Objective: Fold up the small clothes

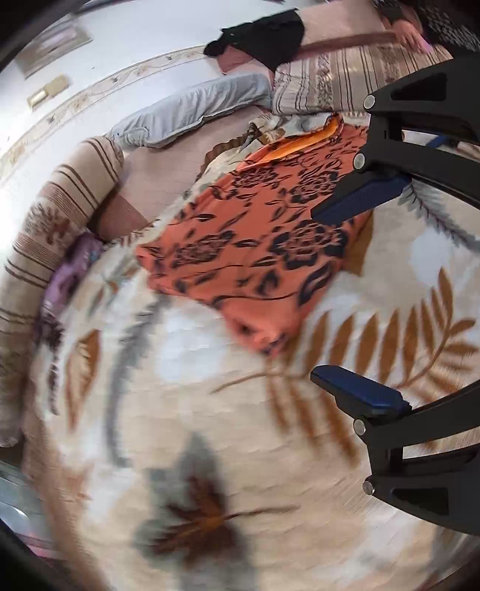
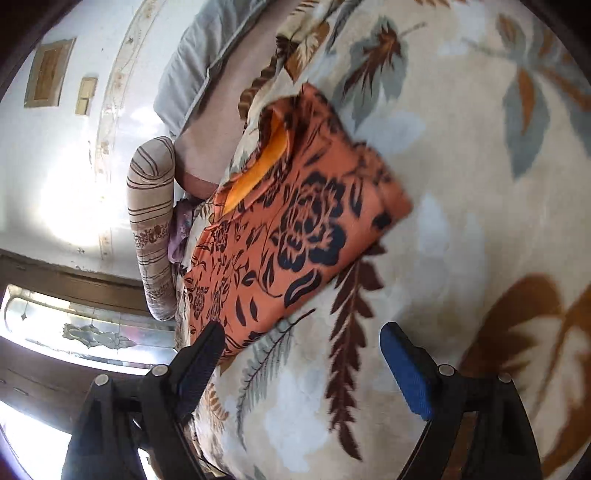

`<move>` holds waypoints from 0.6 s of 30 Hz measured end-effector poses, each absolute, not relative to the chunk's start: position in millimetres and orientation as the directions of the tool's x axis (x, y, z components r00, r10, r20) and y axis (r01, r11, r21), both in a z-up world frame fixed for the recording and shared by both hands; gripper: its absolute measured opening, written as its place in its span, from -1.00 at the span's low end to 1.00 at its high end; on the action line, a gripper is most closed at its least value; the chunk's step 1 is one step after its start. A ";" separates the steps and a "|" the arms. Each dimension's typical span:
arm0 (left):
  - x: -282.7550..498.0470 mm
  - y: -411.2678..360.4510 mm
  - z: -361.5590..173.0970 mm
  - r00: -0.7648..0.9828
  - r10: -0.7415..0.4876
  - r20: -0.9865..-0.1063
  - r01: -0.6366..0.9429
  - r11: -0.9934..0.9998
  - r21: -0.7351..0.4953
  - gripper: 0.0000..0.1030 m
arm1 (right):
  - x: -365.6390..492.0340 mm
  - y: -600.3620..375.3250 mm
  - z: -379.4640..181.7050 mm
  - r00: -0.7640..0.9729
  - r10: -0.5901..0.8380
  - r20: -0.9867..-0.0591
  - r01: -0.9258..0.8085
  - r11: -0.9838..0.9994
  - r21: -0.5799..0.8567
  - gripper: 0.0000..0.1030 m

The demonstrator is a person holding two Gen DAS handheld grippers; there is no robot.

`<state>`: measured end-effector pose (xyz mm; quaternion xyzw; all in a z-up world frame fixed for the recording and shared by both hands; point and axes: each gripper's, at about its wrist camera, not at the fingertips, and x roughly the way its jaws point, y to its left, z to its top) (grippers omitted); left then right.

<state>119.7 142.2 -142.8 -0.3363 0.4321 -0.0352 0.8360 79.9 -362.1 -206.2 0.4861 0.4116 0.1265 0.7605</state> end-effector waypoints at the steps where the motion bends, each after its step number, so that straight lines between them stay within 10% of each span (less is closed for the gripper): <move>1: 123.7 135.1 -150.2 0.607 -0.363 -0.707 -0.241 0.764 -0.599 0.54 | 85.6 -360.1 -206.8 0.638 0.582 -0.504 0.217 0.492 0.843 0.71; 10: 187.8 130.8 -159.3 0.624 -0.323 -0.711 -0.306 0.737 -0.603 0.52 | 139.0 -363.8 -208.6 0.748 0.433 -0.503 0.356 0.378 0.855 0.71; 12: 195.0 131.8 -159.0 0.622 -0.294 -0.725 -0.329 0.743 -0.583 -0.17 | 143.0 -367.7 -210.8 0.768 0.399 -0.502 0.382 0.344 0.858 0.68; 13: 200.5 131.4 -161.4 0.603 -0.284 -0.745 -0.342 0.752 -0.563 -0.42 | 146.9 -367.8 -209.8 0.771 0.382 -0.509 0.388 0.352 0.852 0.49; 15: 207.3 133.2 -164.3 0.579 -0.302 -0.757 -0.340 0.755 -0.561 -0.66 | 159.0 -368.2 -214.8 0.741 0.412 -0.530 0.392 0.375 0.840 -0.59; 18: 207.0 126.4 -143.7 0.593 -0.275 -0.757 -0.301 0.796 -0.525 -0.73 | 170.4 -368.9 -213.3 0.707 0.421 -0.567 0.402 0.420 0.813 -0.72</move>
